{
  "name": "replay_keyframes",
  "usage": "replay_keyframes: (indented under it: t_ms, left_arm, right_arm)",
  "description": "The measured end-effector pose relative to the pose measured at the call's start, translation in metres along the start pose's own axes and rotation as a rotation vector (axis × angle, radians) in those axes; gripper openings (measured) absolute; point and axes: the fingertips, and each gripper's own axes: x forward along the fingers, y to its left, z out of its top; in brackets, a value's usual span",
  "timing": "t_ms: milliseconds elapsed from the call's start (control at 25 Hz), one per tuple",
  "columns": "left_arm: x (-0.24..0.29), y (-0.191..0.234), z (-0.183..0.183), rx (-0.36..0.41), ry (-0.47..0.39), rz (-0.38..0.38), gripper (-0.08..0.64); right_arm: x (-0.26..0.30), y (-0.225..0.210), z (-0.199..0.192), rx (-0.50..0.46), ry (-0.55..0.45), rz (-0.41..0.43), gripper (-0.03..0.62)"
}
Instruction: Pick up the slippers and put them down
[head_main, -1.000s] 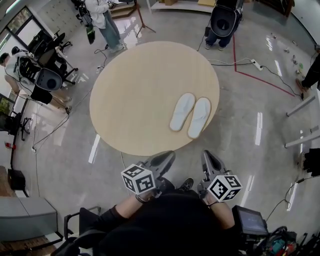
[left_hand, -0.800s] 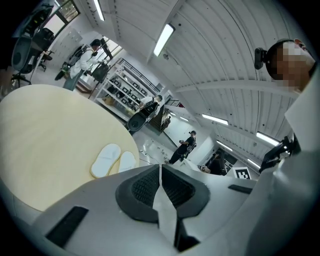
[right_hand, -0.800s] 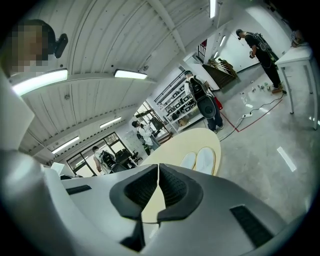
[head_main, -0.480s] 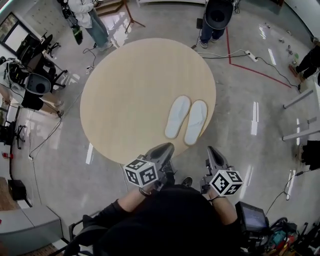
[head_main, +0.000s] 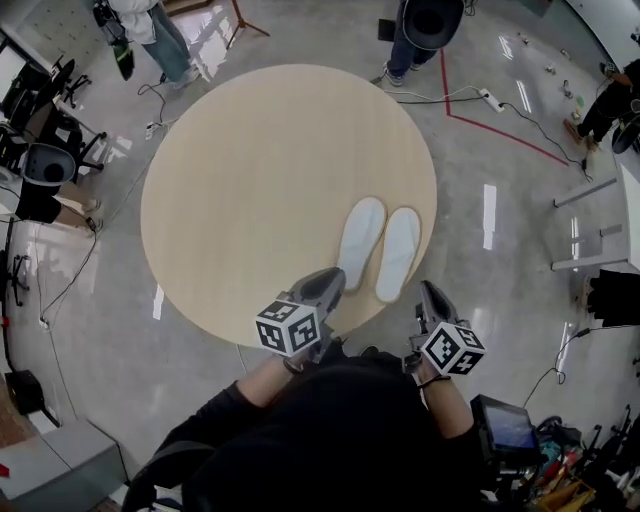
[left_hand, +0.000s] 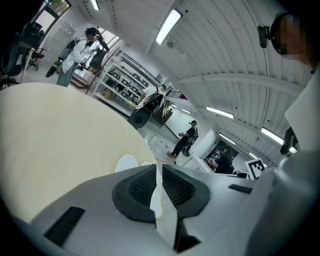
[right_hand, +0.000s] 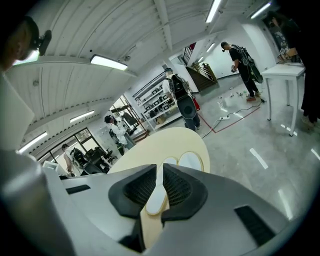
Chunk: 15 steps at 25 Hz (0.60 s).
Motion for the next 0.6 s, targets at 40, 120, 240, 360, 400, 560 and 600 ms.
replay_keyframes:
  t_ms: [40,120,240,360,400,560,600]
  left_arm:
    - [0.002,0.005,0.001,-0.002,0.008,-0.008,0.026]
    - [0.007,0.012,0.002,-0.001,0.028,-0.012,0.026]
    - [0.015,0.030,0.000,-0.025,0.057,0.013,0.032]
    - [0.028,0.043,-0.004,-0.073,0.076,0.033,0.101]
    - [0.035,0.043,-0.003,-0.083,0.081,0.033,0.111]
    - [0.065,0.046,-0.002,-0.074,0.107,0.054,0.124]
    - [0.069,0.048,-0.002,-0.066,0.113,0.066,0.126]
  right_arm:
    - [0.006,0.002,0.001,-0.007,-0.006,-0.010,0.032]
    - [0.014,0.004,0.004,-0.021,-0.011,-0.029,0.066]
    - [0.028,0.002,0.001,-0.029,0.011,-0.049,0.115]
    - [0.043,-0.010,-0.003,-0.030,0.043,-0.054,0.115]
    - [0.048,-0.017,-0.001,-0.029,0.051,-0.055,0.115]
    - [0.076,-0.041,0.005,-0.001,0.079,-0.034,0.120]
    - [0.083,-0.042,0.003,0.004,0.090,-0.024,0.126]
